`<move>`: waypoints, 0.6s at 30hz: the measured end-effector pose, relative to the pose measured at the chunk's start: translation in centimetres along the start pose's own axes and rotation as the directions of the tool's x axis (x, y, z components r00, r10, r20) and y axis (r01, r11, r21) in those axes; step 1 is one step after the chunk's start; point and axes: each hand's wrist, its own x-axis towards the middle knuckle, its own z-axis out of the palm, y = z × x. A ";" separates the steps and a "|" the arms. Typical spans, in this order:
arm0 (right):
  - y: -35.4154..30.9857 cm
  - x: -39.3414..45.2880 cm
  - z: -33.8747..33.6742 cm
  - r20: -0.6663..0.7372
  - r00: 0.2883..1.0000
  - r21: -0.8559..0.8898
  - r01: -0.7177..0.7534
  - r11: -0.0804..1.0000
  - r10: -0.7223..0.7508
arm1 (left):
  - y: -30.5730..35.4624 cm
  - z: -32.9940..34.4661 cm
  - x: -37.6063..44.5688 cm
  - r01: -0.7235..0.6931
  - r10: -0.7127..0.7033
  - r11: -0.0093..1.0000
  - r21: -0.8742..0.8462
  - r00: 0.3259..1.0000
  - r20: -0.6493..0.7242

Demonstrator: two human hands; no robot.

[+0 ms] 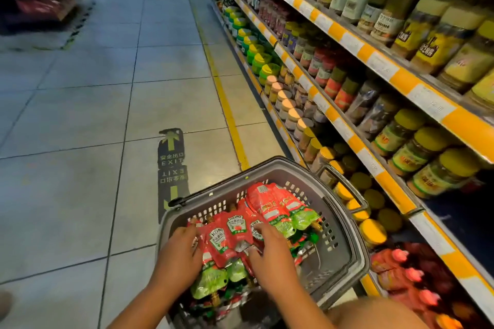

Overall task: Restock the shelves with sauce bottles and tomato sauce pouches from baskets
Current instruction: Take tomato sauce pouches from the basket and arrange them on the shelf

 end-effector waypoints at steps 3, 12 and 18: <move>0.2 0.9 0.4 -0.017 1.000 -0.059 -0.004 0.998 0.003 | -0.1 0.5 0.1 0.030 -0.030 0.999 0.039 1.000 0.001; -0.9 2.4 2.3 0.030 1.000 -0.153 0.009 0.988 -0.005 | -0.3 1.6 1.7 0.110 -0.110 0.994 0.026 0.994 -0.004; -2.5 4.1 3.9 0.027 0.998 -0.329 -0.048 0.943 0.061 | -1.0 2.3 1.5 0.075 -0.075 0.997 -0.001 0.996 -0.038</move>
